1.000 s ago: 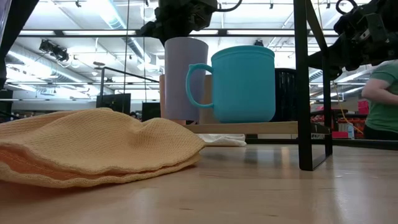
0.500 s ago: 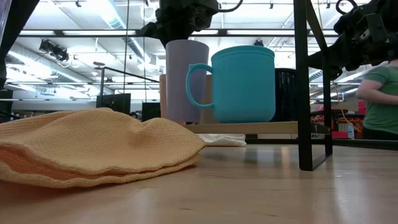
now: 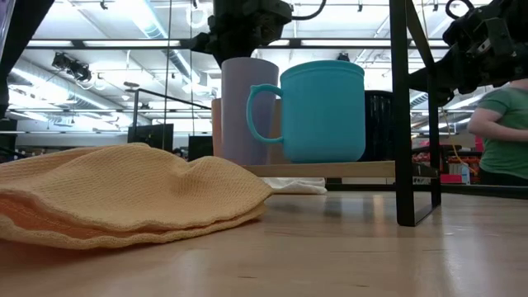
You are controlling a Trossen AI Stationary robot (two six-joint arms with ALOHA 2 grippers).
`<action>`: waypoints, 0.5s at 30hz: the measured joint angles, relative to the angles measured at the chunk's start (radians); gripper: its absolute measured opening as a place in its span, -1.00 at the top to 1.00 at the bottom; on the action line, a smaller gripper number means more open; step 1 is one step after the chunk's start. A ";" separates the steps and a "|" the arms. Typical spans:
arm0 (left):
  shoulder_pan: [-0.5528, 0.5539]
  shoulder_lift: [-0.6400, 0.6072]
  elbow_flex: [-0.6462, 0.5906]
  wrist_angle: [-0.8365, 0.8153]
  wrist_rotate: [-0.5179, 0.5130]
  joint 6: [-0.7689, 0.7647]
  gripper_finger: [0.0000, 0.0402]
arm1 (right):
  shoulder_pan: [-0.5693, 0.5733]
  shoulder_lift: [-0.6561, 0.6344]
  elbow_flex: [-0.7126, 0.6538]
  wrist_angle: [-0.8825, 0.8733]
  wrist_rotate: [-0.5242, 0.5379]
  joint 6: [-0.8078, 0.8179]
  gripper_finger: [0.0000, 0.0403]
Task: Stack small to large cups/mugs on shelf
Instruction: Put the purple cup on the shelf
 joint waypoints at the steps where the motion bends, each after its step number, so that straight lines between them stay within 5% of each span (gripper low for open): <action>1: 0.000 0.000 0.000 0.000 0.000 0.000 0.96 | 0.000 0.000 0.000 0.000 0.000 0.000 0.77; 15: -0.001 0.000 0.000 0.000 0.003 -0.018 0.81 | 0.000 0.000 0.000 0.000 0.000 0.000 0.77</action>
